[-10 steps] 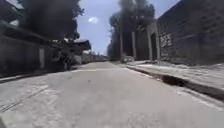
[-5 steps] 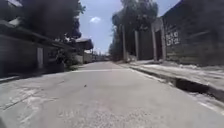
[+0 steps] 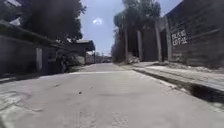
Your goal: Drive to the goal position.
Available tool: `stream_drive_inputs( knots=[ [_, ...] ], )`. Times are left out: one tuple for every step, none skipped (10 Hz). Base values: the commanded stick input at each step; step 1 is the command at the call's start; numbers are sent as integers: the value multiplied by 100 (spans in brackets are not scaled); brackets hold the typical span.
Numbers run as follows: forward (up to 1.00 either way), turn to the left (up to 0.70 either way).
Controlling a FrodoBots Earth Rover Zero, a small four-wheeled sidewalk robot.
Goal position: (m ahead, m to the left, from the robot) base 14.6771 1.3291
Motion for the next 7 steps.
stream_drive_inputs(
  knots=[
    [100, 4],
    [100, 4],
    [100, 4],
    [100, 4],
    [100, 4],
    [100, 4],
    [100, 4]
  ],
)
